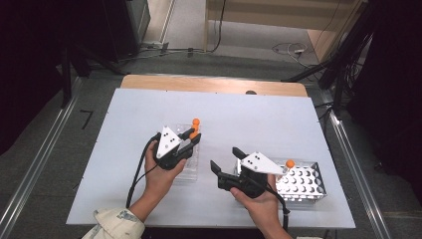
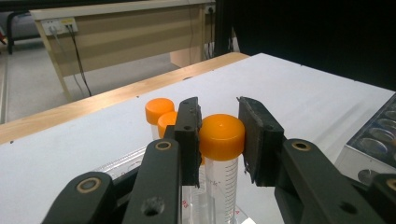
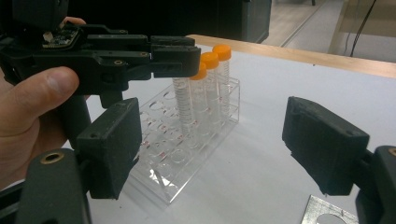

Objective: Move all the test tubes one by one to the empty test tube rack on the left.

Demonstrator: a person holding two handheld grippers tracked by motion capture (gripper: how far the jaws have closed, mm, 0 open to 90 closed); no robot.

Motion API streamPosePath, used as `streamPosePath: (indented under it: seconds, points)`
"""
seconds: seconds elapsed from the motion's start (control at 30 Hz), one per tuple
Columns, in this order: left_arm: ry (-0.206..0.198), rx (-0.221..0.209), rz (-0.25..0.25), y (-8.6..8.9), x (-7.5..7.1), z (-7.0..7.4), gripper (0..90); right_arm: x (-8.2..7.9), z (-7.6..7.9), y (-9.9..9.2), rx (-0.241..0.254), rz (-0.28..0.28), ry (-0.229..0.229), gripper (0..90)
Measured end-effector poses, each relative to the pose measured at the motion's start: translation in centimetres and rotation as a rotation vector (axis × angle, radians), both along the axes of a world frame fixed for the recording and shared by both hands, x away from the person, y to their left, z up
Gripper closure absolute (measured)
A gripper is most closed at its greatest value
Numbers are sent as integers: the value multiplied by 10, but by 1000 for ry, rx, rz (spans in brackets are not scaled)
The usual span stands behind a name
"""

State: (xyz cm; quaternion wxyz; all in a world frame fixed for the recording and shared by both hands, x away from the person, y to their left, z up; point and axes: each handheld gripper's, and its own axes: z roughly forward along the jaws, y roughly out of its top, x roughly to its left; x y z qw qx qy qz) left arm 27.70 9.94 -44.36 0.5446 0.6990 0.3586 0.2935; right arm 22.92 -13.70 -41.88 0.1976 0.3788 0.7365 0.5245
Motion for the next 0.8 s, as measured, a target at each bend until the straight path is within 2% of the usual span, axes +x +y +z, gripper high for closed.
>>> streamPosePath:
  seconds: [0.23,0.43,0.57,0.67,0.8]
  points:
    - [-5,11,8,-1,-2,-1,696,1,-2,0,-5,4,4,186]
    - [-7,-13,7,0,-3,2,534,0,-2,-2,0,-4,0,186]
    - [0,-38,1,1,-5,5,403,-1,1,-8,3,-17,-28,186]
    - [39,-60,-16,2,-4,5,342,-3,3,-14,5,-41,-51,185]
    - [43,-73,-15,4,-4,7,317,-3,4,-27,-4,-81,-84,184]
